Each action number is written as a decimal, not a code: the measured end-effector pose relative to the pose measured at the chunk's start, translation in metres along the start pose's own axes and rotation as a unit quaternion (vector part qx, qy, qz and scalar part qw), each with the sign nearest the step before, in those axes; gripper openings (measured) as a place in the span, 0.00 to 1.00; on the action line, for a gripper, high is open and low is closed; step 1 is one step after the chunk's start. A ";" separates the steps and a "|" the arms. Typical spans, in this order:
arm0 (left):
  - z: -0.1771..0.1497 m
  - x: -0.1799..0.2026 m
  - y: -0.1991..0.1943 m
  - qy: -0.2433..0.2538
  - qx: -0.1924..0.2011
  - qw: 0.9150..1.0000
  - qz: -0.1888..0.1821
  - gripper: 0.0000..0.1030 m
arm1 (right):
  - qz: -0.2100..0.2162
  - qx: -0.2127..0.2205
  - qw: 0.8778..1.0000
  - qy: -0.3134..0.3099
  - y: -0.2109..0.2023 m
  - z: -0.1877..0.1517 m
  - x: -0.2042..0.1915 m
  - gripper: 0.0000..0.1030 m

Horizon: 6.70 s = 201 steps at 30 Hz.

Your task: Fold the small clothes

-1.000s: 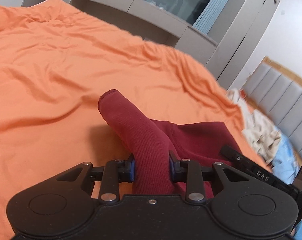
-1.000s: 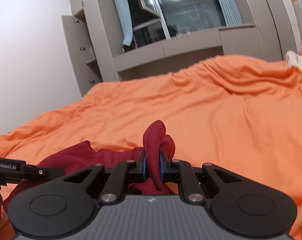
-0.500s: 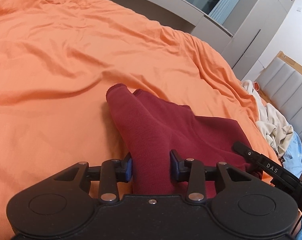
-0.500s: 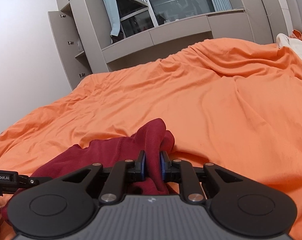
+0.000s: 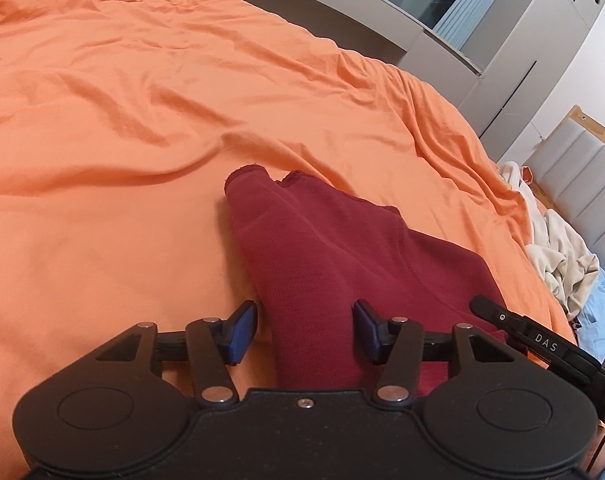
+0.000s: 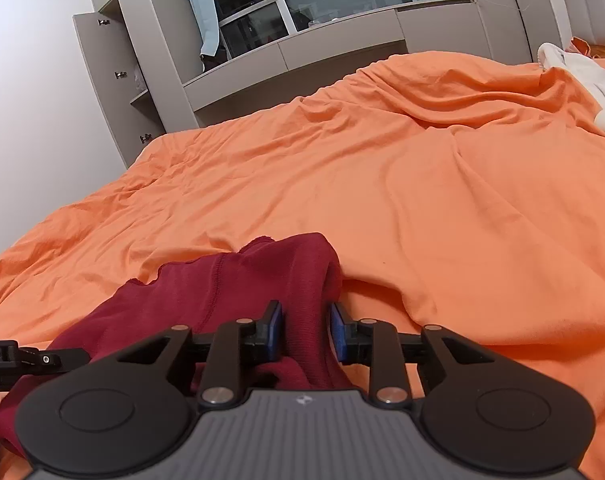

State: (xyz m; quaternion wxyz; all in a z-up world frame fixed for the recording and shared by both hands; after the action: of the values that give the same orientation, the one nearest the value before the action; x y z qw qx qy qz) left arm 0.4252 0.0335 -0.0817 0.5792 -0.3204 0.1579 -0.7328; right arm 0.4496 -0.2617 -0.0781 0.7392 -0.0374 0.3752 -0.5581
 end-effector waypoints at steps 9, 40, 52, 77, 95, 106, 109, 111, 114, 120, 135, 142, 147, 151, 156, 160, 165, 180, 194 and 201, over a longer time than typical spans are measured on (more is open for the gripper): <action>-0.001 -0.001 -0.003 0.004 0.001 1.000 0.007 0.80 | -0.004 0.002 1.000 0.006 -0.002 0.001 0.003 0.65; 0.006 0.040 -0.115 0.132 0.132 0.978 0.088 0.99 | 0.012 0.124 0.991 -0.057 -0.127 -0.003 -0.041 1.00; -0.069 0.052 -0.188 0.160 0.163 0.966 0.120 0.99 | -0.002 0.177 0.980 -0.091 -0.224 -0.064 -0.041 1.00; -0.159 0.074 -0.221 0.178 0.145 0.968 0.106 0.99 | -0.057 0.187 0.975 -0.109 -0.294 -0.143 -0.032 1.00; -0.160 0.073 -0.220 0.179 0.139 0.968 0.111 0.99 | -0.058 0.180 0.976 -0.108 -0.290 -0.140 -0.028 1.00; -0.160 0.073 -0.220 0.179 0.139 0.968 0.112 0.99 | -0.058 0.179 0.976 -0.106 -0.289 -0.142 -0.026 1.00; -0.160 0.073 -0.220 0.179 0.139 0.968 0.112 0.99 | -0.058 0.179 0.976 -0.106 -0.290 -0.141 -0.027 1.00; -0.160 0.073 -0.220 0.179 0.139 0.968 0.112 0.99 | -0.058 0.179 0.976 -0.106 -0.290 -0.141 -0.027 1.00; -0.160 0.073 -0.220 0.179 0.139 0.968 0.112 0.99 | -0.058 0.179 0.976 -0.106 -0.290 -0.141 -0.027 1.00; -0.160 0.073 -0.220 0.179 0.139 0.968 0.112 0.99 | -0.058 0.179 0.976 -0.106 -0.290 -0.141 -0.027 1.00; -0.160 0.073 -0.220 0.179 0.138 0.968 0.112 0.99 | -0.058 0.179 0.976 -0.106 -0.290 -0.141 -0.027 1.00; -0.160 0.073 -0.220 0.179 0.138 0.968 0.113 0.99 | -0.058 0.179 0.976 -0.106 -0.290 -0.141 -0.028 1.00; -0.160 0.073 -0.220 0.179 0.138 0.968 0.113 0.99 | -0.058 0.179 0.976 -0.106 -0.290 -0.141 -0.028 1.00; -0.160 0.073 -0.220 0.179 0.138 0.967 0.113 0.99 | -0.058 0.178 0.976 -0.106 -0.290 -0.141 -0.028 1.00; -0.160 0.074 -0.220 0.179 0.138 0.968 0.113 0.99 | -0.058 0.178 0.977 -0.107 -0.290 -0.142 -0.028 1.00; -0.159 0.074 -0.221 0.179 0.138 0.968 0.113 0.99 | -0.058 0.177 0.977 -0.107 -0.288 -0.143 -0.027 1.00; -0.159 0.074 -0.220 0.178 0.137 0.968 0.111 0.99 | -0.058 0.177 0.977 -0.107 -0.288 -0.143 -0.027 1.00; -0.161 0.076 -0.223 0.202 0.137 0.957 0.158 0.99 | -0.059 0.177 0.977 -0.106 -0.288 -0.143 -0.027 1.00; -0.161 0.076 -0.224 0.205 0.138 0.956 0.159 0.99 | -0.059 0.176 0.977 -0.107 -0.288 -0.143 -0.028 1.00; -0.161 0.076 -0.224 0.205 0.138 0.956 0.159 0.99 | -0.059 0.176 0.977 -0.107 -0.289 -0.143 -0.028 1.00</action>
State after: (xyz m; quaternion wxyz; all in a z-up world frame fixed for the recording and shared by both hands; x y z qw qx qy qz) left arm 0.1434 0.0016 -0.0448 0.6822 -0.0509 0.2195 -0.6956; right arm 0.1319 -0.2939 -0.0289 0.7357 0.0119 0.1870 -0.6509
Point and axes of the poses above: each gripper's, at about its wrist camera, not at the fingertips, and y roughly the way its jaws point, x to its right, z to its top, the point moved 7 cm from there along y, roughly the way its jaws point, and after that the axes turned 14 degrees about y, right-handed, at the moved point
